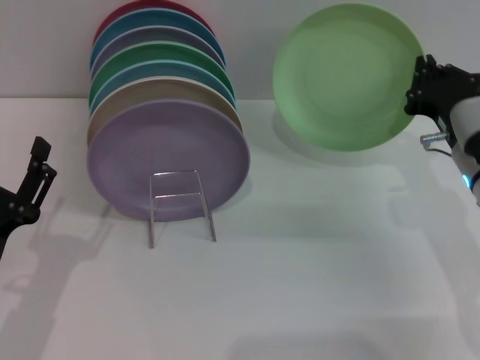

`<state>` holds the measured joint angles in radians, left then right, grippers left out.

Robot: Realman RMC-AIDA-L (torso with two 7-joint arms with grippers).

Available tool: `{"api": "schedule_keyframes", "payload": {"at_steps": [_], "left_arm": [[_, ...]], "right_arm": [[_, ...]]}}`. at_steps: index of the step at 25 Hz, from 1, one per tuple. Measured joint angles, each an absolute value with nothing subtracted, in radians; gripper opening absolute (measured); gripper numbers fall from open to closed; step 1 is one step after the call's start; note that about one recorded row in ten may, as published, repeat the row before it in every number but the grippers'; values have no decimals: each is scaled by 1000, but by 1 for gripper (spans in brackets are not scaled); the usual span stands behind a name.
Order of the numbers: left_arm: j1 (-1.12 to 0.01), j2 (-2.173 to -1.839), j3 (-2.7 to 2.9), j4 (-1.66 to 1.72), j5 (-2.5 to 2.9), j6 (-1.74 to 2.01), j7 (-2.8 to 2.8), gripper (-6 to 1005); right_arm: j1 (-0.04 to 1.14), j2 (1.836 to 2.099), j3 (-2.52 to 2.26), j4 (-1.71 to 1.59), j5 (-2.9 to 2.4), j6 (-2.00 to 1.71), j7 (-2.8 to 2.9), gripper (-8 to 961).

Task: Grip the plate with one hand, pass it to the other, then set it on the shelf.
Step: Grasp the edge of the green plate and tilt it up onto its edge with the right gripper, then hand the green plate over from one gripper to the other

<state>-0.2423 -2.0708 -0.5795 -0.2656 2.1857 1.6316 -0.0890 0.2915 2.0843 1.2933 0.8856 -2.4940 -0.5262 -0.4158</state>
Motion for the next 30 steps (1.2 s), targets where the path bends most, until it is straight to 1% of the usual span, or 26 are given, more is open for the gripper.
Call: {"api": "schedule_keyframes", "payload": {"at_steps": [6, 8, 13, 15, 23, 30], "left_arm": [[-221, -2072, -552, -270, 2186, 1682, -129, 778], [-216, -2072, -526, -270, 2186, 1707, -152, 778], [-212, -2076, -411, -281, 2187, 1736, -170, 777], [-212, -2076, -371, -291, 2186, 1735, -169, 777], [-224, -2077, -261, -322, 2186, 1703, -161, 775], [-252, -2078, -212, -347, 2186, 1639, -161, 774]], "right_arm": [[309, 2089, 1174, 694, -2457, -825, -308, 20], [304, 2089, 1144, 674, -2433, -868, -306, 20], [249, 2089, 1016, 616, -2379, -1070, -305, 20], [204, 2090, 935, 606, -2350, -1178, -305, 20], [115, 2091, 774, 590, -2327, -1405, -314, 20], [109, 2093, 658, 596, -2275, -1454, -391, 19]]}}
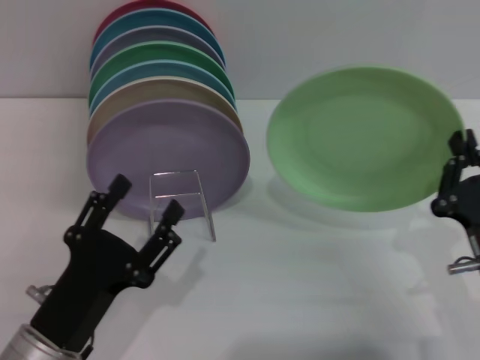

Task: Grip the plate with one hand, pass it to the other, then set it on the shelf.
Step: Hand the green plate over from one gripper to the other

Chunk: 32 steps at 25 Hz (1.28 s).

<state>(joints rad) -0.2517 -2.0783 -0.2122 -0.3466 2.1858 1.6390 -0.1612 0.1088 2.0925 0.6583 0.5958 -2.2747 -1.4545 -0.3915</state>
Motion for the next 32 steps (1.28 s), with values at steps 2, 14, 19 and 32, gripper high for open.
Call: {"api": "schedule_keyframes", "payload": {"at_steps": [2, 14, 19, 32], "left_arm": [[-255, -2078, -206, -349, 2186, 1631, -161, 774], [-303, -2079, -184, -378, 2186, 1512, -164, 772], [-314, -2078, -195, -398, 2180, 1462, -161, 771], [-319, -2078, -241, -417, 2175, 1394, -167, 769]], "right_arm": [[121, 2092, 614, 600, -2240, -1467, -415, 19], [134, 2092, 395, 681, -2126, -1517, -630, 19], [131, 2092, 330, 700, -2087, -1530, -670, 19], [125, 2092, 277, 716, -2066, -1530, -703, 19]]}}
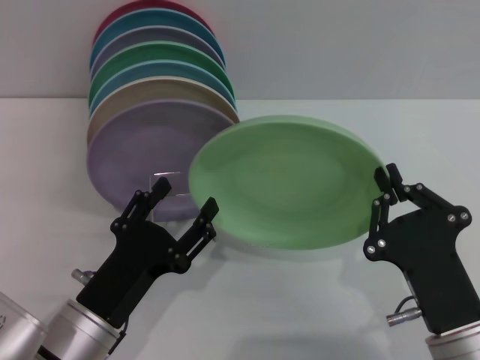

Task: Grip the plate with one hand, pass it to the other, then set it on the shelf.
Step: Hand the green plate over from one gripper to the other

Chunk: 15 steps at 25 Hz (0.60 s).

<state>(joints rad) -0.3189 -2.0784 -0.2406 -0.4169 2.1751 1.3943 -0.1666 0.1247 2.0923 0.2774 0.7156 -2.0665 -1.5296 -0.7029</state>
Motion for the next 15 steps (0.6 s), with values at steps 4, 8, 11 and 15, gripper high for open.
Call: {"api": "schedule_keyframes", "payload": {"at_steps": [4, 8, 11, 15], "left_arm": [[-319, -2078, -241, -417, 2175, 1394, -167, 768], [-319, -2078, -241, -417, 2175, 1392, -167, 767], [-319, -2078, -242, -417, 2175, 1391, -163, 767], [-319, -2078, -250, -417, 2175, 1391, -162, 766]], "right_arm": [[133, 2092, 258, 716, -2057, -1522, -703, 19], [143, 2092, 240, 717, -2041, -1521, -704, 19], [144, 2092, 238, 717, -2041, -1521, -704, 19], [146, 2092, 238, 716, -2041, -1520, -704, 19]]}}
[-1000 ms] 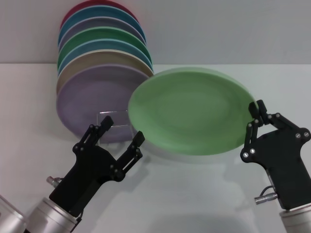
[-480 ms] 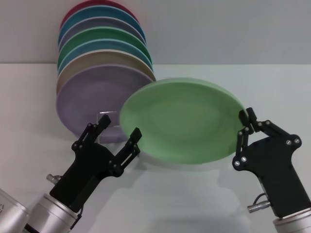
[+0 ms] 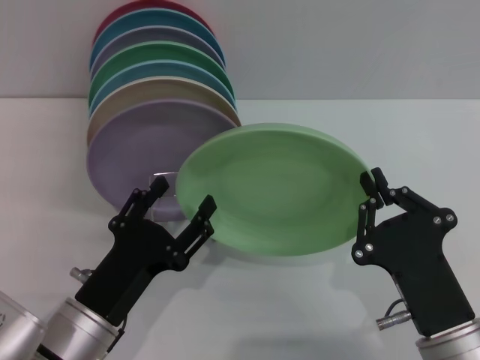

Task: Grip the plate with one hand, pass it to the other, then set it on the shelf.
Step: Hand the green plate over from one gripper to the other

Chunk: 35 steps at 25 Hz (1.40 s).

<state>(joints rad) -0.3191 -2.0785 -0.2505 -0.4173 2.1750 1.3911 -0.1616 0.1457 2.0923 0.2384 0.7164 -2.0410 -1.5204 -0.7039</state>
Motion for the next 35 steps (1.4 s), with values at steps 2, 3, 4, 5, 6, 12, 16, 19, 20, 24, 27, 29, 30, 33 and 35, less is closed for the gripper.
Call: {"api": "schedule_keyframes", "payload": {"at_steps": [2, 3, 4, 5, 6, 12, 16, 19, 20, 24, 27, 29, 30, 33, 35], "left_arm": [[-319, -2078, -252, -417, 2175, 1386, -163, 766], [-319, -2078, -253, -417, 2175, 1381, -165, 766], [-319, -2078, -253, -417, 2175, 1378, -166, 766], [-319, -2078, -254, -417, 2175, 1372, -166, 765], [-320, -2078, -254, -417, 2175, 1368, -167, 765], [-324, -2078, -254, -411, 2175, 1365, -167, 549], [-324, -2078, -254, -409, 2175, 1365, -167, 387], [-324, -2078, -253, -408, 2175, 1365, -167, 331], [-324, -2078, -253, -407, 2175, 1364, -167, 323], [-327, -2078, -253, -406, 2175, 1353, -167, 290], [-328, -2078, -253, -406, 2176, 1351, -167, 266], [-329, -2078, -253, -406, 2176, 1350, -167, 249], [-329, -2078, -253, -407, 2176, 1350, -167, 241], [-330, -2078, -253, -409, 2176, 1350, -167, 230], [-331, -2078, -253, -412, 2176, 1350, -167, 226]], "right_arm": [[146, 2092, 239, 716, -2041, -1520, -704, 19], [146, 2092, 239, 716, -2041, -1520, -704, 19], [147, 2092, 239, 717, -2041, -1520, -704, 19], [147, 2092, 239, 717, -2041, -1520, -704, 19], [147, 2092, 239, 717, -2041, -1520, -704, 19], [147, 2092, 239, 718, -2041, -1520, -704, 19], [147, 2092, 240, 718, -2041, -1520, -707, 19], [149, 2092, 240, 718, -2040, -1520, -719, 19], [150, 2092, 240, 719, -2039, -1520, -720, 19], [154, 2092, 239, 719, -2031, -1520, -721, 19], [156, 2092, 238, 719, -2028, -1520, -721, 19], [156, 2092, 238, 719, -2028, -1520, -721, 19], [156, 2092, 238, 719, -2028, -1519, -721, 19], [157, 2092, 238, 720, -2028, -1511, -721, 19], [159, 2092, 238, 722, -2028, -1504, -721, 20]]}}
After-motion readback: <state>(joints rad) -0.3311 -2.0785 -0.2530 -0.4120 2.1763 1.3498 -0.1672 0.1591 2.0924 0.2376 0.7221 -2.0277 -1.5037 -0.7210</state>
